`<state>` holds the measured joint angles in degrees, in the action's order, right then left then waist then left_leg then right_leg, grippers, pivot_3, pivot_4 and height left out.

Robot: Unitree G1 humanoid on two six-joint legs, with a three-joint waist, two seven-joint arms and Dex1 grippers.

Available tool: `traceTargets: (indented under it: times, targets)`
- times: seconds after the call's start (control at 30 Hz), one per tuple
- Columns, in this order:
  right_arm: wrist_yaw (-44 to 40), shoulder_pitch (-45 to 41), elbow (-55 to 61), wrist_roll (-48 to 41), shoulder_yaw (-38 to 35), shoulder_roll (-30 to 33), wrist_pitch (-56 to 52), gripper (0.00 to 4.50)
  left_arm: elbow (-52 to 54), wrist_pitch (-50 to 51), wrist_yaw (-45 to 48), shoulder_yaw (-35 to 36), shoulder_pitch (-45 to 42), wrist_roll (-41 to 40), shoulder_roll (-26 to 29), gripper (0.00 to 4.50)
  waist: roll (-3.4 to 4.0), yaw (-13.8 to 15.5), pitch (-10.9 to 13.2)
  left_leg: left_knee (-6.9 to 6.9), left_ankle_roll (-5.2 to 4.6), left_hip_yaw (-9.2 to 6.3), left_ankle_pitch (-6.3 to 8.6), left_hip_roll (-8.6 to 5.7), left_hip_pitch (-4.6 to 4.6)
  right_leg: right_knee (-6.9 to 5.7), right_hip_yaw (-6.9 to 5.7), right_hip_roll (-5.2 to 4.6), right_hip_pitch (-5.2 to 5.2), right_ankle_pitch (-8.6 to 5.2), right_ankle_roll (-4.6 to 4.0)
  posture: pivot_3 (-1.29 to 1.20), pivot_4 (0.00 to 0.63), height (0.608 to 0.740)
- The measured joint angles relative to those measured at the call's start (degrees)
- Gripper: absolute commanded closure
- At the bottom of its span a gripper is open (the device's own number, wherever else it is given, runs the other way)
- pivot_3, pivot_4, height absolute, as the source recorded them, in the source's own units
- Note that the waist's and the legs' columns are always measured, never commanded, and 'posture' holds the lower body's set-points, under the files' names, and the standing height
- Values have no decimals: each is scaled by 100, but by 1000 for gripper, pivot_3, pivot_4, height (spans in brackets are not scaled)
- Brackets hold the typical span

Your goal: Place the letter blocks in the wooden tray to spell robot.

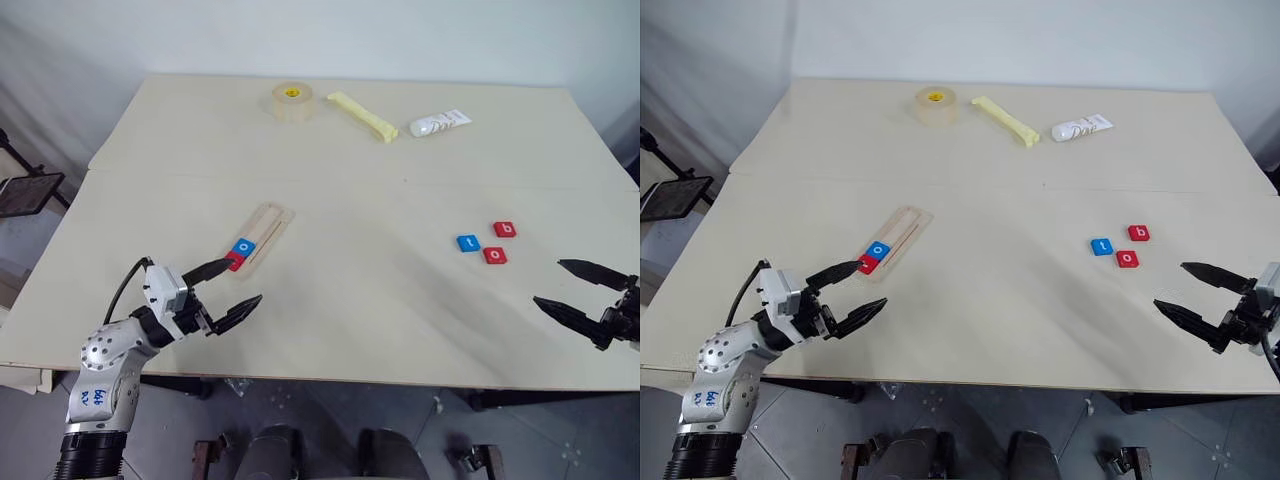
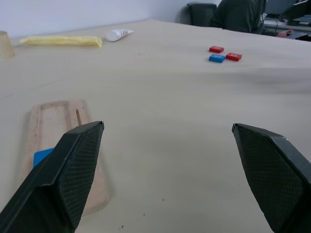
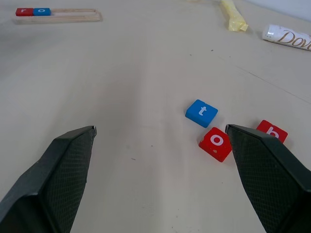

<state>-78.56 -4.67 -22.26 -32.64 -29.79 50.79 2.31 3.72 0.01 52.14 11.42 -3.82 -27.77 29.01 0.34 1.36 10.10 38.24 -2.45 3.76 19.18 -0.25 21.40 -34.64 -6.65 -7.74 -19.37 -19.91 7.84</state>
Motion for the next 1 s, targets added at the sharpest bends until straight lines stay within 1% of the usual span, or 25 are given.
traceTargets:
  times: [0.2,0.33,0.43,0.5,0.67,0.77,0.87,1.0]
  targets:
    - [65,-73,18,18,19,0,-10,41,56,113,-82,-3,-20,-1,-5,0,0,-1,0,0,0,0,0,0,0,0,0,0,0,0,0,0,150,740]
    - [209,-258,351,35,224,-19,-126,41,479,468,-336,1,35,-2,124,0,0,-13,0,0,1,-1,-1,2,0,-1,8,1,-1,0,0,0,150,740]
    - [289,-442,471,38,326,-54,-183,41,705,707,-408,169,254,-15,323,0,0,-38,0,-4,2,-1,-1,4,-1,-2,12,4,-2,0,0,0,150,740]
    - [305,-606,474,56,476,-78,-233,41,727,933,-547,428,511,-20,467,0,1,-50,1,-4,2,-2,0,4,-2,-2,13,3,-2,0,0,0,150,740]
    - [225,-1149,383,129,896,-166,-240,41,732,963,-621,606,596,0,565,0,1,-6,1,6,1,-3,0,2,-1,-1,27,-2,2,0,0,0,150,740]
    - [163,-1484,287,192,1100,-221,-239,41,735,1375,-1021,559,234,133,621,0,-2,17,3,11,2,-15,0,1,4,-4,35,-1,3,0,0,0,150,740]
    - [47,-1593,277,205,1219,-230,-240,41,897,1961,-1452,497,-191,232,780,0,-2,4,3,4,1,-16,0,-1,5,-9,34,-1,0,0,0,0,150,740]
    - [-375,-1638,264,238,1529,-222,-306,41,979,3144,-2205,92,-1051,469,832,0,-3,4,4,5,2,-17,0,-2,6,-18,17,3,-4,0,0,0,150,740]
